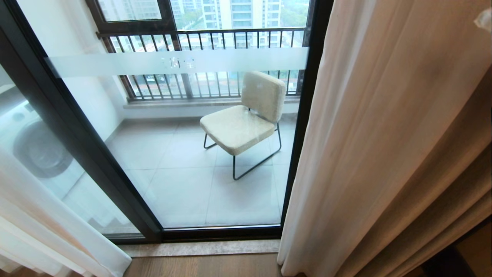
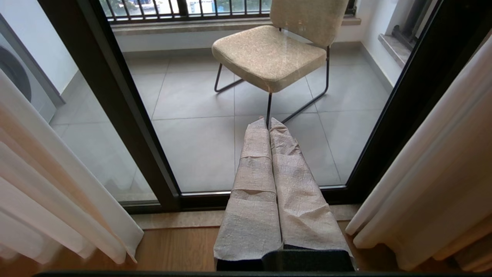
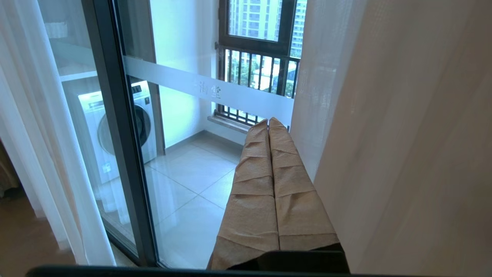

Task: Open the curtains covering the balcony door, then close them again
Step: Pull the inner curtains open on both sides

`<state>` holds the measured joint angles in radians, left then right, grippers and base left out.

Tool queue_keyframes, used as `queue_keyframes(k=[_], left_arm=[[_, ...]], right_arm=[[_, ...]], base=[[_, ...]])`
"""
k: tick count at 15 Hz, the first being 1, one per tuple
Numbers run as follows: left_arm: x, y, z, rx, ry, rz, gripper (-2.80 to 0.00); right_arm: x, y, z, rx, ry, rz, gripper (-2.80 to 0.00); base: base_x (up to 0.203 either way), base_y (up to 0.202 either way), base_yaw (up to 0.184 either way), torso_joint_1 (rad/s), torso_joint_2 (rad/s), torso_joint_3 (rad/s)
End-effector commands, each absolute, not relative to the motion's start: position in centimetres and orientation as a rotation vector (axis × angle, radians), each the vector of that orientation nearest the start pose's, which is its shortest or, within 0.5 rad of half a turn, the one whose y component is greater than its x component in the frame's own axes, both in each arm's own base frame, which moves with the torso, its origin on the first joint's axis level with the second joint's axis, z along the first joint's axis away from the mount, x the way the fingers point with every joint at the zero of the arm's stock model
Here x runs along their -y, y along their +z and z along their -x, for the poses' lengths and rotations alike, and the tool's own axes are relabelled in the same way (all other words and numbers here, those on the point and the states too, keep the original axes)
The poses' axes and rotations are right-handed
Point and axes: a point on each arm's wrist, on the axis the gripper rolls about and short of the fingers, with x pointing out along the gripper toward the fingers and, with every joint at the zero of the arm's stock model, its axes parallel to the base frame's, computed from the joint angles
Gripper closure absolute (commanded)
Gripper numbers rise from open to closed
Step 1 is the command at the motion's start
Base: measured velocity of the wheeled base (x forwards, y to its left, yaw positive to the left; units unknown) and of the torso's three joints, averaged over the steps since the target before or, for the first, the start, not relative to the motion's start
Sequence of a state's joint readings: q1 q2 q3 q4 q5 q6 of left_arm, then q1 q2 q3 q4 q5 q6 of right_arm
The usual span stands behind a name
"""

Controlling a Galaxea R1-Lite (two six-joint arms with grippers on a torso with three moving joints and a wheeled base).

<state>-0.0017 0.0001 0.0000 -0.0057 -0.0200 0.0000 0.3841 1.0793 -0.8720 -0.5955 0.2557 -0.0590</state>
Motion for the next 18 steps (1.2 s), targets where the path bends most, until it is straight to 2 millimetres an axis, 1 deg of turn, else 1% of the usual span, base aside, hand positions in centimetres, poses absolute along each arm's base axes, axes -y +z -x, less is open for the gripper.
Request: queue_keyframes(k=[1,4,7,8,10,13,18], left_arm=[[0.0,7.6,2.3,0.006,-0.021,0.000,0.00],[0.0,7.6,2.3,0.006,-0.021,0.000,0.00],[0.0,7.6,2.3,0.006,-0.022,0.000,0.00],[0.0,7.6,2.3,0.006,-0.021,0.000,0.00],[0.0,7.6,2.3,0.006,-0.021,0.000,0.00],[0.0,7.6,2.3,0.006,-0.021,0.000,0.00],[0.0,7.6,2.3,0.006,-0.021,0.000,0.00]], right_arm=[[-8.4,34.2,-17.0,0.360,0.646,0.031,0.00],[-10.1,35.2,-20.4,0.367,0.645,0.029,0.00],[-11.3,35.9,-22.8,0.378,0.649,0.026,0.00],[-11.6,35.8,-23.3,0.372,0.652,0.026,0.00],[-13.0,35.5,-23.4,0.362,0.697,0.018,0.00],[-14.7,35.3,-24.3,0.359,0.730,0.019,0.00],[-16.3,34.7,-27.1,0.373,0.672,0.033,0.00]], base=[[0.000,0.000,0.000,0.000,0.00,0.000],[0.000,0.000,0.000,0.000,0.00,0.000],[0.000,0.000,0.000,0.000,0.00,0.000],[0.000,0.000,0.000,0.000,0.00,0.000],[0.000,0.000,0.000,0.000,0.00,0.000],[0.000,0.000,0.000,0.000,0.00,0.000],[0.000,0.000,0.000,0.000,0.00,0.000]])
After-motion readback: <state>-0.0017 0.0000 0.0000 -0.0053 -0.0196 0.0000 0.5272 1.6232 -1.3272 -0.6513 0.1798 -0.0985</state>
